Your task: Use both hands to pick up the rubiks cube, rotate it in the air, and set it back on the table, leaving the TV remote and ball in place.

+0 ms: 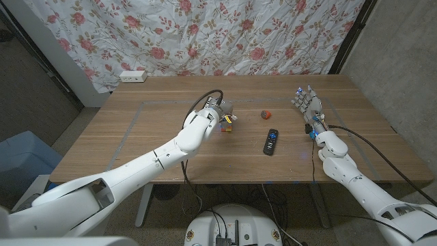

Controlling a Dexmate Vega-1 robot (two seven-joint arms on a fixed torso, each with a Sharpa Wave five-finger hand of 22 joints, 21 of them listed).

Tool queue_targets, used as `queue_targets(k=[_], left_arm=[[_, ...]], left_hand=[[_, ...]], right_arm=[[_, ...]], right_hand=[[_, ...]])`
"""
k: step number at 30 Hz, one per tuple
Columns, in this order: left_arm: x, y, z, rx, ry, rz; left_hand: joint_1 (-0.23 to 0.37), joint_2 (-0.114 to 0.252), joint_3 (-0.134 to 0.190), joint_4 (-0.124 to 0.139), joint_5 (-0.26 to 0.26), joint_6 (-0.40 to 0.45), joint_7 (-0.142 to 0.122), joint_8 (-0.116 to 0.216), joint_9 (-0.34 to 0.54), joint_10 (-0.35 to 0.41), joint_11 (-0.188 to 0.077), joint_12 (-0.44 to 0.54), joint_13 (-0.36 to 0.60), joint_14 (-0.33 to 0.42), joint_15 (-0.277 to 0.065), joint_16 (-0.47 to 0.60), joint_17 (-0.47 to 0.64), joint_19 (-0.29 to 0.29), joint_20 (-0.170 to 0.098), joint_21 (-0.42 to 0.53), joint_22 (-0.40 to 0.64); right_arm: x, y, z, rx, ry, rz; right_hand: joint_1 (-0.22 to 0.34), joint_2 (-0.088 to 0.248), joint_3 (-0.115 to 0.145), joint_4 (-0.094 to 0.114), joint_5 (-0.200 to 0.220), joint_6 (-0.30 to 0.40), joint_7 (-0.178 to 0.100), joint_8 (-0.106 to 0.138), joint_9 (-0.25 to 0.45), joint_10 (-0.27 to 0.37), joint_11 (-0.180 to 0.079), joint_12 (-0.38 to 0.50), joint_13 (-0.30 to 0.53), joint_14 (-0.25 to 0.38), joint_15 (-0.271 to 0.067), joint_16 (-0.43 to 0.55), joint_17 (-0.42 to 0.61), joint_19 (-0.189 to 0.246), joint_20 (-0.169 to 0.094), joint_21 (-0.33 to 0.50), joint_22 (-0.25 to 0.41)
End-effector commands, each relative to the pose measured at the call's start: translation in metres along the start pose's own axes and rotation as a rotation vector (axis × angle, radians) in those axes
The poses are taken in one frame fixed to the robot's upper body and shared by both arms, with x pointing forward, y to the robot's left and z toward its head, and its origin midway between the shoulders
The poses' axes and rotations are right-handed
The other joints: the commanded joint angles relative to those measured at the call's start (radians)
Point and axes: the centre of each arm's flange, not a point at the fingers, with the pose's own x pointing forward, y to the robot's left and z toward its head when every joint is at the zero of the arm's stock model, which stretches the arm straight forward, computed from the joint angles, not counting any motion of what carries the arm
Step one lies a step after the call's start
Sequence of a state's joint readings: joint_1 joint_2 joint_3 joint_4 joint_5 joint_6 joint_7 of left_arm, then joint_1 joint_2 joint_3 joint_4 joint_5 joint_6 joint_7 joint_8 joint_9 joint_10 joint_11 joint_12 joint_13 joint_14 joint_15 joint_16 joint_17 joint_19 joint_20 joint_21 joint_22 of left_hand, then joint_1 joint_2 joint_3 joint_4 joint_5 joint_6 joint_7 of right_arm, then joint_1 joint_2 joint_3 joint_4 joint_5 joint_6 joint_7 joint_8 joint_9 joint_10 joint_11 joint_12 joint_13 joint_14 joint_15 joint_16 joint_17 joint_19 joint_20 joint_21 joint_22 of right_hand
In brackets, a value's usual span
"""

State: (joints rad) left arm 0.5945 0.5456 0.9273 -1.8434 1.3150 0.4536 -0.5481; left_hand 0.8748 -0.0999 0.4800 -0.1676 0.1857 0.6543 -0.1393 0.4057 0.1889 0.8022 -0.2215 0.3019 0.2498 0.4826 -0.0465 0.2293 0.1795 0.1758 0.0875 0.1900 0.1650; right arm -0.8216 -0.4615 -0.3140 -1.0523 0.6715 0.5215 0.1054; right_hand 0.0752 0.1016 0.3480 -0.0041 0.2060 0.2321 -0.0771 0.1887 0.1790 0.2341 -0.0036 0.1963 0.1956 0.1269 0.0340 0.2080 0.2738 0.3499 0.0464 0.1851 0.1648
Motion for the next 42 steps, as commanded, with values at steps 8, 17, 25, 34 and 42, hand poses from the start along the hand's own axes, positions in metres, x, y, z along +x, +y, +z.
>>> queue_targets(k=[8,17,25,34,42], left_arm=[[-0.007,0.006,-0.012,-0.037,0.007,0.025],[-0.011,0.010,-0.021,-0.091,0.032,0.030],[-0.016,0.014,-0.027,-0.149,0.060,0.049],[-0.021,0.018,-0.030,-0.189,0.078,0.077],[-0.025,0.019,-0.034,-0.330,0.105,0.100]], left_hand=[[-0.003,0.013,-0.008,0.002,0.007,0.015,0.001,0.005,0.005,0.020,-0.002,0.006,0.005,0.013,-0.128,0.007,0.002,0.016,-0.002,0.003,0.003],[-0.004,0.014,-0.011,0.003,0.007,0.019,0.002,0.005,0.005,0.023,-0.002,0.005,0.006,0.014,-0.130,0.006,0.002,0.016,-0.001,0.002,0.003],[-0.005,0.016,-0.014,0.004,0.007,0.022,0.001,0.005,0.006,0.024,-0.002,0.004,0.007,0.014,-0.132,0.005,0.002,0.016,0.001,0.002,0.003],[-0.005,0.019,-0.017,0.004,0.008,0.018,0.003,0.001,0.006,0.029,-0.002,0.005,0.009,0.018,-0.133,0.004,0.003,0.021,0.006,0.002,0.003],[-0.006,0.021,-0.021,0.004,0.009,0.008,0.003,-0.005,0.006,0.027,-0.002,0.002,0.010,0.017,-0.134,0.002,0.003,0.023,0.009,0.002,0.003]], right_arm=[[-0.002,0.004,0.003,-0.012,0.001,0.010],[-0.002,0.007,0.007,-0.022,-0.004,0.018],[-0.001,0.008,0.011,-0.038,-0.009,0.030],[0.004,0.011,0.018,-0.083,-0.018,0.050],[0.006,0.014,0.024,-0.134,-0.023,0.065]], right_hand=[[-0.005,0.007,0.008,-0.001,-0.003,0.011,0.000,0.006,0.001,0.007,-0.003,0.002,0.000,0.002,0.001,0.009,0.002,0.003,0.002,0.004,0.004],[-0.005,0.007,0.008,-0.002,-0.003,0.012,-0.001,0.006,0.001,0.007,-0.003,0.002,0.000,0.000,0.000,0.009,0.002,0.003,0.002,0.004,0.004],[-0.005,0.008,0.009,-0.003,-0.003,0.012,-0.002,0.005,0.001,0.007,-0.003,0.002,0.000,-0.001,-0.002,0.009,0.001,0.003,0.002,0.004,0.004],[-0.004,0.009,0.010,-0.005,-0.003,0.013,-0.002,0.005,0.002,0.008,-0.004,0.002,0.000,0.000,-0.001,0.010,0.001,0.003,0.002,0.004,0.004],[-0.003,0.010,0.011,-0.008,-0.003,0.014,-0.004,0.005,0.002,0.009,-0.005,0.002,0.000,0.001,-0.003,0.011,0.000,0.003,0.002,0.004,0.004]])
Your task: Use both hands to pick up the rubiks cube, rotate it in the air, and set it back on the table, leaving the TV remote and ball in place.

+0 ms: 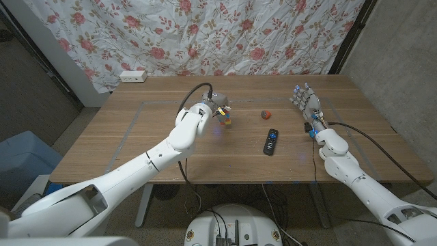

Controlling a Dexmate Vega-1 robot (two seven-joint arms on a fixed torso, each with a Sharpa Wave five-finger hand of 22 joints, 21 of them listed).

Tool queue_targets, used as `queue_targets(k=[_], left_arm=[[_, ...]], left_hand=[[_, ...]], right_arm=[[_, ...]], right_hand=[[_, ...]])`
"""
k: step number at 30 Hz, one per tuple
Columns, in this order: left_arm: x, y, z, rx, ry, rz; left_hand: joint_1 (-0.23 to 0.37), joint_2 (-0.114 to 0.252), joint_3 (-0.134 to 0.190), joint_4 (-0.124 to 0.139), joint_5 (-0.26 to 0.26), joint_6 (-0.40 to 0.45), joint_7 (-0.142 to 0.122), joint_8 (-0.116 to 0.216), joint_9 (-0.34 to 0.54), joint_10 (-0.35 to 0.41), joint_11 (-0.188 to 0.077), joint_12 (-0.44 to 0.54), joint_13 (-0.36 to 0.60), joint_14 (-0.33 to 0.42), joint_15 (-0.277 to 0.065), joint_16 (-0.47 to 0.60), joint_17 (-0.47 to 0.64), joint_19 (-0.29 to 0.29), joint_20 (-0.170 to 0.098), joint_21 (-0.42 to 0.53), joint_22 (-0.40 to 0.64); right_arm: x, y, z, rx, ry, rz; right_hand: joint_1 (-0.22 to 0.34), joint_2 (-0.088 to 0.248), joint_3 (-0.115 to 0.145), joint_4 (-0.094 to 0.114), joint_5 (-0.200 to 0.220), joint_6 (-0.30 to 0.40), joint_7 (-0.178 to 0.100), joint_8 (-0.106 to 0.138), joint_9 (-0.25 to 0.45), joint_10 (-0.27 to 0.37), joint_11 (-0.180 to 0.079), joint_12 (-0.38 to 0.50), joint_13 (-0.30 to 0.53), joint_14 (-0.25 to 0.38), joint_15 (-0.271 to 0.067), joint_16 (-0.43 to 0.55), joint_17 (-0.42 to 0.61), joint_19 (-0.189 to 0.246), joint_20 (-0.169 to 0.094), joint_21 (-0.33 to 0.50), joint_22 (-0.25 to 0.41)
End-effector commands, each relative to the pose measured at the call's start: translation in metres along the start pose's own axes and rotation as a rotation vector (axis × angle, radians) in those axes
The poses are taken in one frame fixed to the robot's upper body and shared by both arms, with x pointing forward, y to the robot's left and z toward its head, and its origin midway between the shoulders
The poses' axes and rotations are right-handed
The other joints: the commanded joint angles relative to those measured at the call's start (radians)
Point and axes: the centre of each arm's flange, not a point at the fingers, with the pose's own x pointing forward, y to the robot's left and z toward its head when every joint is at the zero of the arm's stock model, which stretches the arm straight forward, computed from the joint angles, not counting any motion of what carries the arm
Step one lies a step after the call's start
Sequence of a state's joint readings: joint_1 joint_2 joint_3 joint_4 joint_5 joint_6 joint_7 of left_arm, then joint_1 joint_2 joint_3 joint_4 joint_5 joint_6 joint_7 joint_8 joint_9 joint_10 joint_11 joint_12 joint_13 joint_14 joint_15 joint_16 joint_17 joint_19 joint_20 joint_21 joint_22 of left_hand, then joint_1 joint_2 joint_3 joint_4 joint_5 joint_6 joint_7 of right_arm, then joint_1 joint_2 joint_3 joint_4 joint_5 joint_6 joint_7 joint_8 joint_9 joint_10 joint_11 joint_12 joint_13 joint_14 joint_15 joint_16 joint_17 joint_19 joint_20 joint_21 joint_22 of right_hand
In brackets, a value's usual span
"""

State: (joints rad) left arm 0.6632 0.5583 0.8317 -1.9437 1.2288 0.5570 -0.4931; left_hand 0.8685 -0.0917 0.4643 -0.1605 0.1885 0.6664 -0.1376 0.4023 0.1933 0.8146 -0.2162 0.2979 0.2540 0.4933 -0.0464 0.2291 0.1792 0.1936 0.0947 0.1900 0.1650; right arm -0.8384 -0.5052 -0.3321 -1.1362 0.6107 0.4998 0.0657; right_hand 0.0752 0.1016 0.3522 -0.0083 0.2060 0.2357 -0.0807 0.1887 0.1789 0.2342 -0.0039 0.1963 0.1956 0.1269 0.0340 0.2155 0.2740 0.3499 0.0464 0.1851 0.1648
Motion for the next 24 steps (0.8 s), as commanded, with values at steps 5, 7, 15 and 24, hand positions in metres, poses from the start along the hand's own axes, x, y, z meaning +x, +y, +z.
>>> queue_targets(k=[5,7,15,24], left_arm=[[-0.005,0.006,-0.007,-0.236,0.036,0.035],[-0.005,0.006,-0.005,-0.241,0.039,0.034],[-0.006,0.010,-0.004,-0.299,0.047,0.056],[-0.006,0.014,-0.004,-0.381,0.051,0.088]], left_hand=[[-0.001,0.013,-0.008,-0.002,0.006,-0.009,0.006,-0.006,0.002,0.008,-0.007,0.001,0.006,0.005,-0.128,0.000,0.003,0.005,0.007,0.001,0.003],[-0.002,0.014,-0.009,-0.002,0.006,-0.009,0.007,-0.007,0.002,0.007,-0.007,0.001,0.006,0.005,-0.129,0.000,0.003,0.006,0.009,0.001,0.003],[-0.003,0.015,-0.012,-0.002,0.007,-0.010,0.008,-0.009,0.002,0.006,-0.007,-0.001,0.007,0.003,-0.126,-0.002,0.003,0.006,0.010,0.000,0.004],[-0.003,0.019,-0.014,-0.001,0.007,-0.010,0.010,-0.012,0.002,0.005,-0.007,-0.004,0.009,0.000,-0.127,-0.005,0.003,0.004,0.012,-0.001,0.004]], right_arm=[[0.004,0.003,0.009,-0.100,-0.005,0.027],[0.004,0.004,0.010,-0.102,-0.016,0.026],[0.005,0.009,0.017,-0.170,-0.043,0.040],[0.005,0.021,0.033,-0.330,-0.112,0.067]], right_hand=[[-0.006,0.010,0.006,-0.002,-0.004,0.012,-0.002,0.005,0.002,0.010,-0.007,0.003,0.000,0.000,-0.004,0.005,0.000,0.003,0.003,0.004,0.004],[-0.007,0.009,0.006,-0.002,-0.004,0.013,-0.002,0.005,0.002,0.010,-0.006,0.003,0.000,0.000,-0.003,0.005,0.000,0.003,0.003,0.004,0.004],[-0.009,0.009,0.006,-0.001,-0.004,0.018,-0.004,0.006,0.002,0.013,-0.009,0.003,0.000,0.006,-0.007,0.007,-0.001,0.004,0.003,0.004,0.004],[-0.004,0.011,0.010,-0.008,-0.004,0.018,-0.015,0.005,0.001,0.029,-0.019,0.009,0.000,0.022,-0.019,0.014,-0.003,0.012,-0.005,0.006,0.004]])
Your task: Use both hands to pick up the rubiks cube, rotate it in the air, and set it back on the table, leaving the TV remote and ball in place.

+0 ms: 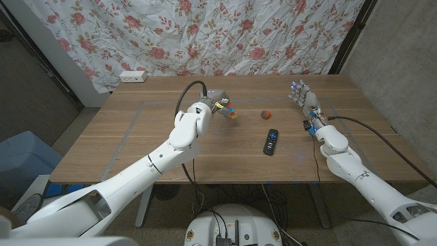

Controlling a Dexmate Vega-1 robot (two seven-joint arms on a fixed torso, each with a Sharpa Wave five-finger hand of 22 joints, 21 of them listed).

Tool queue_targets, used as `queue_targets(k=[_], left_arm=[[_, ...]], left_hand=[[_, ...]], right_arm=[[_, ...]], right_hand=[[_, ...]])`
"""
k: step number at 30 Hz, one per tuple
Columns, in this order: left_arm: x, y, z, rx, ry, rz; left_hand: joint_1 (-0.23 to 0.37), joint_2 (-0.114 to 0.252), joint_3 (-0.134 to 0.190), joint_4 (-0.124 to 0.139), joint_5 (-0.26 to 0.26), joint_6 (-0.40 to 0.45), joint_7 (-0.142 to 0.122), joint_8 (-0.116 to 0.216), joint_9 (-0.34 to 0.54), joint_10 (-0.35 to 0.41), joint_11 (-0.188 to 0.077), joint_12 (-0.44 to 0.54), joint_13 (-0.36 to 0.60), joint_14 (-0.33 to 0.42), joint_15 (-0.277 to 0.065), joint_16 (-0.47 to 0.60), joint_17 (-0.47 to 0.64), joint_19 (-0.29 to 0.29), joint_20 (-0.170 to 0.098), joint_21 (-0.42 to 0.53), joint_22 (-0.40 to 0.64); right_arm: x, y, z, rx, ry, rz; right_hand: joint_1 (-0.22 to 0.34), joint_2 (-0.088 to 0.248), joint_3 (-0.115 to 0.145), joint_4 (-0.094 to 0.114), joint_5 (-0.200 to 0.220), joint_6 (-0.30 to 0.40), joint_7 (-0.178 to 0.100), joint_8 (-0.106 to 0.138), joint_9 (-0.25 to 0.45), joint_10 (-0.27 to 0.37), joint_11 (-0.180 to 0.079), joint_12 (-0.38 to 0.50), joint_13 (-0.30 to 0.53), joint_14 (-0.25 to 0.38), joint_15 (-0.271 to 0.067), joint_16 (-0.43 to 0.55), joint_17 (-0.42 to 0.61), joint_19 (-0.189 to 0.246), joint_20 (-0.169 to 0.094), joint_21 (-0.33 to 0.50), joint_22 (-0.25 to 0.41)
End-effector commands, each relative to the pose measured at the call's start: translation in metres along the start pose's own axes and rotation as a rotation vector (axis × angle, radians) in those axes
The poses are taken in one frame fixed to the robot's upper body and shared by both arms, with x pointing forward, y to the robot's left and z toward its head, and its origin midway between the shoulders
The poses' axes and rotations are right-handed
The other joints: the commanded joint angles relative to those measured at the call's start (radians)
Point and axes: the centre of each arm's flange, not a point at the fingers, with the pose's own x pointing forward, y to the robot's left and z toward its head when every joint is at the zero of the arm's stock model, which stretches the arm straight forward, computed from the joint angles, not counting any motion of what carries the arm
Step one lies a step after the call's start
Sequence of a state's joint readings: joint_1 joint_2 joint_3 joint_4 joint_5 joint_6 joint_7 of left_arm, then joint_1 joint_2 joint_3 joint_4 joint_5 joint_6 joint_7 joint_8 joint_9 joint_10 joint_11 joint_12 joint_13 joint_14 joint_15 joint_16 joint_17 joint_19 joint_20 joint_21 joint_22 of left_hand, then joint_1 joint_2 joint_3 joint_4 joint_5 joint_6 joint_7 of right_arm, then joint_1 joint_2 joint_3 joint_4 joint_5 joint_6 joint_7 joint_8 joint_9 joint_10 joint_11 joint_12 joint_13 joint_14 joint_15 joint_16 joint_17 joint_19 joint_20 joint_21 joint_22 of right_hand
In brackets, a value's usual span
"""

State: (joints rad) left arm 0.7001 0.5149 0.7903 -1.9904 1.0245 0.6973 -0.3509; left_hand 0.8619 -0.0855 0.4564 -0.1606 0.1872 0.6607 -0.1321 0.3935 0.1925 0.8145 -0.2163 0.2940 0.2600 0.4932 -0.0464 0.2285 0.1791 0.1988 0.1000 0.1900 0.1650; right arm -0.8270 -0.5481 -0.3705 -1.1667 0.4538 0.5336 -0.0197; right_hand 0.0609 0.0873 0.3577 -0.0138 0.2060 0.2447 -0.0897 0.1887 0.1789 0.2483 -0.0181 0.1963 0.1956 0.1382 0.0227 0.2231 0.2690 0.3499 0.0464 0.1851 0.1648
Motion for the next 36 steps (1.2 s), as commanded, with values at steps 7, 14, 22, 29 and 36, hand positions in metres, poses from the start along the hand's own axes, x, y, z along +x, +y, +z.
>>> queue_targets(k=[7,14,22,29,36], left_arm=[[-0.001,0.009,0.005,-0.117,0.027,0.052],[0.001,0.013,0.005,-0.190,0.032,0.076],[0.002,0.014,0.013,-0.236,0.036,0.117],[0.004,0.013,0.019,-0.285,0.028,0.148],[0.002,0.010,0.027,-0.352,0.036,0.179]], left_hand=[[-0.001,0.018,-0.009,0.002,0.009,-0.002,0.010,-0.004,0.003,0.005,-0.006,-0.001,0.004,0.002,-0.124,-0.004,0.004,-0.003,0.007,-0.003,0.004],[-0.006,0.022,-0.012,0.004,0.009,0.003,0.015,-0.004,0.003,0.004,-0.006,-0.003,0.005,0.002,-0.121,-0.005,0.004,-0.008,0.004,-0.005,0.004],[-0.009,0.027,-0.015,0.005,0.009,0.013,0.018,-0.003,0.004,0.002,-0.006,-0.006,0.006,0.003,-0.118,-0.005,0.004,-0.011,0.002,-0.005,0.004],[-0.012,0.032,-0.019,0.004,0.010,0.019,0.026,-0.005,0.004,0.002,-0.005,-0.010,0.009,0.006,-0.114,-0.006,0.003,0.003,-0.023,0.000,0.004],[-0.013,0.034,-0.021,0.003,0.011,0.015,0.027,-0.009,0.004,0.002,-0.005,-0.012,0.010,0.006,-0.111,-0.007,0.003,0.003,-0.025,0.000,0.004]], right_arm=[[0.004,0.012,0.034,-0.229,-0.089,0.029],[0.002,0.013,0.045,-0.266,-0.081,0.014],[0.000,0.010,0.059,-0.346,-0.083,0.017],[0.001,0.008,0.069,-0.437,-0.079,0.026],[-0.001,0.008,0.075,-0.526,-0.088,0.042]], right_hand=[[0.013,0.025,0.006,-0.007,-0.004,-0.006,-0.036,-0.002,0.001,0.010,0.004,0.005,-0.001,0.012,-0.012,0.007,0.001,0.012,-0.009,0.006,0.004],[0.012,0.025,0.007,-0.008,-0.005,-0.016,-0.048,-0.005,0.000,0.004,0.030,0.002,-0.001,0.008,-0.003,0.005,0.000,0.010,-0.010,0.004,0.003],[0.017,0.026,0.011,-0.014,-0.004,-0.033,-0.045,-0.009,0.000,-0.002,0.049,0.000,-0.001,0.007,0.000,0.003,-0.003,0.014,-0.011,0.005,0.003],[0.015,0.028,0.010,-0.015,-0.005,-0.037,-0.045,-0.007,0.000,-0.016,0.053,-0.004,-0.001,-0.016,0.015,-0.004,-0.002,0.004,-0.008,0.001,0.003],[0.016,0.028,0.011,-0.016,-0.005,-0.035,-0.044,-0.006,0.000,-0.019,0.055,-0.005,-0.001,-0.019,0.017,-0.005,-0.002,0.001,-0.006,0.000,0.003]])
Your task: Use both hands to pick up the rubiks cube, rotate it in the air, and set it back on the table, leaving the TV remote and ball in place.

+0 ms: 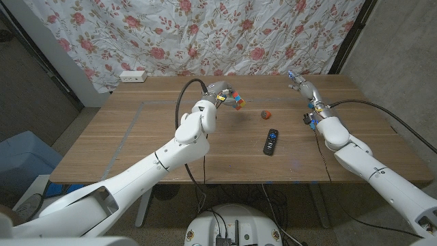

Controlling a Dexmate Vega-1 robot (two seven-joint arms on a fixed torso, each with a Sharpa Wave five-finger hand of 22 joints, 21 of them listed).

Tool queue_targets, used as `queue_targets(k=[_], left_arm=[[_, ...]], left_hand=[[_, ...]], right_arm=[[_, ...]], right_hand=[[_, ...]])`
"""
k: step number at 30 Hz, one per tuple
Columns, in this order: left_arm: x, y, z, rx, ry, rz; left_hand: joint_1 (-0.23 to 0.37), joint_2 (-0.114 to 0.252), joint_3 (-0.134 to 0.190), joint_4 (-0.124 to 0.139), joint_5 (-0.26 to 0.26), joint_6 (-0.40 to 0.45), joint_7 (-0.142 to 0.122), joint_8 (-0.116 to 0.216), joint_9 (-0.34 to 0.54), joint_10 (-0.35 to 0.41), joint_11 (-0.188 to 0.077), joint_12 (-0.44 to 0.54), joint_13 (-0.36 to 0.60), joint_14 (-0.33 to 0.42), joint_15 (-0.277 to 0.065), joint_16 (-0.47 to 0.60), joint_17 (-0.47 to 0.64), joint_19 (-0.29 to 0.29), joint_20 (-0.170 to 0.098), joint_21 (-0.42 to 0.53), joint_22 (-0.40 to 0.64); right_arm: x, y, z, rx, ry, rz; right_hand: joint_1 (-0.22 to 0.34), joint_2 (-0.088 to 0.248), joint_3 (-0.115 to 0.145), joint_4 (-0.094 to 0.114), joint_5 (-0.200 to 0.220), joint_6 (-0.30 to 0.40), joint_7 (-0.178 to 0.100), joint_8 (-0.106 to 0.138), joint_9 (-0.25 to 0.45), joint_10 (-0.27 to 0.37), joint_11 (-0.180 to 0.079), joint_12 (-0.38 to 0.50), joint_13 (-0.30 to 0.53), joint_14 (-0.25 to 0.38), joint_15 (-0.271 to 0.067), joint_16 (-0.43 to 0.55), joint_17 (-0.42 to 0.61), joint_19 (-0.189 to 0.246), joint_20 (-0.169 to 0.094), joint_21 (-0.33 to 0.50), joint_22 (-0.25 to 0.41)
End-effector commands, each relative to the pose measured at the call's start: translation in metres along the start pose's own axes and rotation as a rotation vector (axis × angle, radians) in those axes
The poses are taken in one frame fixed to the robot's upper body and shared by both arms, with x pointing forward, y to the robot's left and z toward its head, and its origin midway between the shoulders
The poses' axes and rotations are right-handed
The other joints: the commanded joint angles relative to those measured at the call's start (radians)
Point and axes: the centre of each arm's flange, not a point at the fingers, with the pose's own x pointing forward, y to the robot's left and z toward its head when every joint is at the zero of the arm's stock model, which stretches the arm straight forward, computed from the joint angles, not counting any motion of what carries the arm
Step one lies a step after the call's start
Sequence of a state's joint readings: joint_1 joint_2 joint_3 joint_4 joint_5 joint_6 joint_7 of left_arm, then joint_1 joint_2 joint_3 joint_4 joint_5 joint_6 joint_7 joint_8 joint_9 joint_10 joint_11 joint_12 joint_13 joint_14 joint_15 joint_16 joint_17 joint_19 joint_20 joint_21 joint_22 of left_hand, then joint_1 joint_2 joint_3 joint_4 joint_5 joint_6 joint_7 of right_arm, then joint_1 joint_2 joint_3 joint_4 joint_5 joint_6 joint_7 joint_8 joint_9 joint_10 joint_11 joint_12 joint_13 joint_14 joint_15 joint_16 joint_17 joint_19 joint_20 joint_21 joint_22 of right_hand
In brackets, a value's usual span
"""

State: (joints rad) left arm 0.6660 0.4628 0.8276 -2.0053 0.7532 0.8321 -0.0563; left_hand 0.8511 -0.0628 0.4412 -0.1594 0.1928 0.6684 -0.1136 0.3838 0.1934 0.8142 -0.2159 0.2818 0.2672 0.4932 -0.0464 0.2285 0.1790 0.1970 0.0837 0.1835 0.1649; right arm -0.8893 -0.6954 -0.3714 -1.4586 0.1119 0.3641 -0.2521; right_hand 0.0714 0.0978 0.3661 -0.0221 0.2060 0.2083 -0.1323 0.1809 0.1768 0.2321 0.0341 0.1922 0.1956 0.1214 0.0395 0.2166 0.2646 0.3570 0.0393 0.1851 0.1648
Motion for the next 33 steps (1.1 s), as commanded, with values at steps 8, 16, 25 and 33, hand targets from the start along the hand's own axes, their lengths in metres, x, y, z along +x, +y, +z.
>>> queue_targets(k=[8,16,25,33], left_arm=[[-0.003,-0.011,0.011,-0.191,0.008,0.075],[-0.002,-0.011,0.008,-0.259,0.012,0.109],[0.004,-0.011,0.002,-0.346,0.003,0.117],[0.013,-0.011,-0.010,-0.451,-0.004,0.132]], left_hand=[[-0.005,0.015,-0.009,0.002,0.005,0.006,0.012,-0.004,0.004,-0.002,-0.004,-0.004,0.004,0.005,-0.110,-0.008,0.003,0.010,-0.012,0.008,0.005],[-0.007,0.017,-0.011,0.002,0.005,0.006,0.015,-0.006,0.004,-0.002,-0.004,-0.006,0.006,0.008,-0.110,-0.008,0.003,0.011,-0.015,0.007,0.005],[-0.011,0.021,-0.013,0.003,0.005,-0.002,0.018,-0.013,0.004,-0.004,-0.003,-0.008,0.007,0.009,-0.109,-0.007,0.003,0.014,-0.019,0.008,0.005],[-0.016,0.026,-0.017,0.004,0.004,-0.018,0.022,-0.024,0.004,-0.012,-0.001,-0.014,0.009,0.009,-0.105,-0.008,0.003,0.010,-0.017,0.006,0.005]], right_arm=[[-0.008,-0.003,0.025,-0.222,-0.018,0.004],[-0.009,0.005,0.033,-0.302,-0.025,-0.003],[-0.008,0.019,0.040,-0.342,-0.011,-0.026],[-0.007,0.032,0.049,-0.391,-0.010,-0.022]], right_hand=[[0.006,0.017,0.002,-0.010,-0.006,0.003,-0.005,0.004,0.002,-0.008,-0.004,-0.001,-0.001,-0.008,0.008,0.001,0.002,-0.011,0.009,-0.001,0.003],[0.003,0.018,0.001,-0.010,-0.007,0.006,-0.007,0.006,0.002,-0.016,-0.006,-0.002,-0.001,-0.011,0.011,0.002,0.004,-0.014,0.012,-0.001,0.003],[0.000,0.021,0.001,-0.008,-0.008,0.012,-0.007,0.008,0.002,-0.015,-0.006,0.000,-0.001,-0.007,0.010,0.006,0.006,-0.013,0.014,0.000,0.003],[-0.003,0.025,0.002,-0.006,-0.008,0.012,-0.008,0.008,0.002,-0.021,-0.010,-0.001,-0.001,-0.006,0.011,0.008,0.007,-0.012,0.015,0.001,0.003]])
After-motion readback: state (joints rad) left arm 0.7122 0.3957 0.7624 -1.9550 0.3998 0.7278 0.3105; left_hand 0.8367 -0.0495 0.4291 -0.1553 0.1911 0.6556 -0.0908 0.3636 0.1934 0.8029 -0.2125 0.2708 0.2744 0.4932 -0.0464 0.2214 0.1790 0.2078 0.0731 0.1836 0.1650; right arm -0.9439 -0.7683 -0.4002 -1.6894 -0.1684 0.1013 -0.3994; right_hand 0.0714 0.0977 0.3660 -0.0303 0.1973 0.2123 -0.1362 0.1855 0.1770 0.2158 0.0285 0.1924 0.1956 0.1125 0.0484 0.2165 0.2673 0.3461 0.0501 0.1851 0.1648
